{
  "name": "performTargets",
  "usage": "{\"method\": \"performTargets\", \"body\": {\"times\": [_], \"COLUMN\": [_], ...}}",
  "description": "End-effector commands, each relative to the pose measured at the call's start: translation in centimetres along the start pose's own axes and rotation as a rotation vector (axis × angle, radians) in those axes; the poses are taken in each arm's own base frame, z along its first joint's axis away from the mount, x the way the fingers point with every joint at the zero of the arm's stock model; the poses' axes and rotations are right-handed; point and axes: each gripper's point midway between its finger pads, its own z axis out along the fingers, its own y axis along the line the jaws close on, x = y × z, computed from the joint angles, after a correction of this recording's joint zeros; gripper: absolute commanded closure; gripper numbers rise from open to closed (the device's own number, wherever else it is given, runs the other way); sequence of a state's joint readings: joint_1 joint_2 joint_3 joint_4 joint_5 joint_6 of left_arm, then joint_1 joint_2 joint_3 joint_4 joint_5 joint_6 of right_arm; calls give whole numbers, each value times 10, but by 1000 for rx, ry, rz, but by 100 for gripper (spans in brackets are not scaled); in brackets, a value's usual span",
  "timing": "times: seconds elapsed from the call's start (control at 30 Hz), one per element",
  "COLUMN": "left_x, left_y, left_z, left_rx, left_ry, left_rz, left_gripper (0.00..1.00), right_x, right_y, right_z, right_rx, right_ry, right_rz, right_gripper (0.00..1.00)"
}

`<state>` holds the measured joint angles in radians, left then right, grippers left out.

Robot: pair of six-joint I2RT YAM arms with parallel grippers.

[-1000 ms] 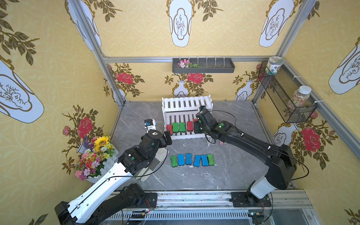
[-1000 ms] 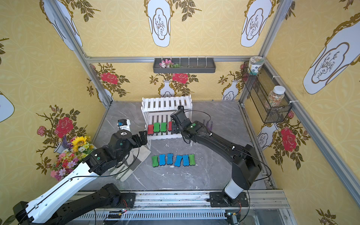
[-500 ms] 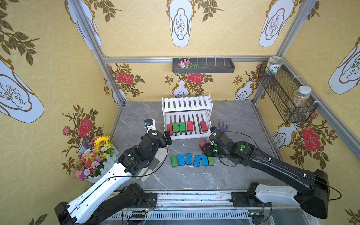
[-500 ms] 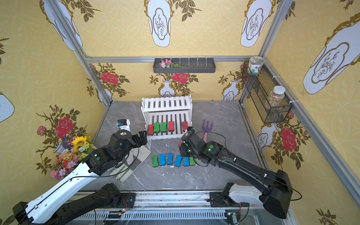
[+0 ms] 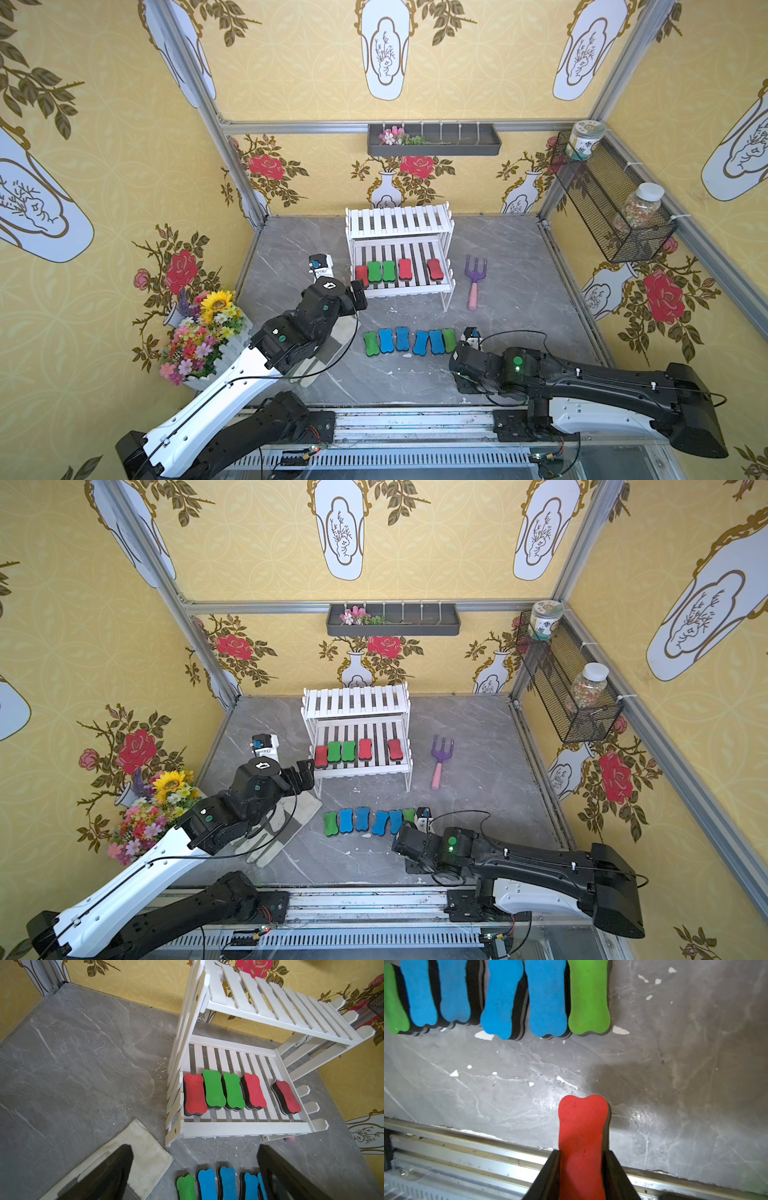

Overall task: Remove the whiteboard erasers from the shelf
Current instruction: Place the whiteboard eraser at the center of the board.

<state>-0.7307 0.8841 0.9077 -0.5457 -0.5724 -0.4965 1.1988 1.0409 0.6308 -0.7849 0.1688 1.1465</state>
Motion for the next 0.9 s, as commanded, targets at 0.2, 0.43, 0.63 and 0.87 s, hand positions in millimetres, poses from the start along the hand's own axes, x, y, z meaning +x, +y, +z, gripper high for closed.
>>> {"method": "performTargets", "body": {"times": [0.2,0.43,0.63,0.87], "left_x": [-2,-1,0,3], "left_y": [-4,-5,-4,-4], "left_z": [2,4,6,10], "left_rx": [13,12,6,-2], "left_ry": [-11,-4,-1,10], "left_rz": [7,10,9,10], "left_gripper": [1,1,0,1], "right_x": [-10,-13,-13,-13], "right_y": [7,7,2,5], "right_z": [17,29,35,39], "right_rx": [44,47,40,42], "right_ry": [-39,-19,1,22], "right_rz": [-21,-31,-18,-42], "right_gripper": [63,63,62,55]}}
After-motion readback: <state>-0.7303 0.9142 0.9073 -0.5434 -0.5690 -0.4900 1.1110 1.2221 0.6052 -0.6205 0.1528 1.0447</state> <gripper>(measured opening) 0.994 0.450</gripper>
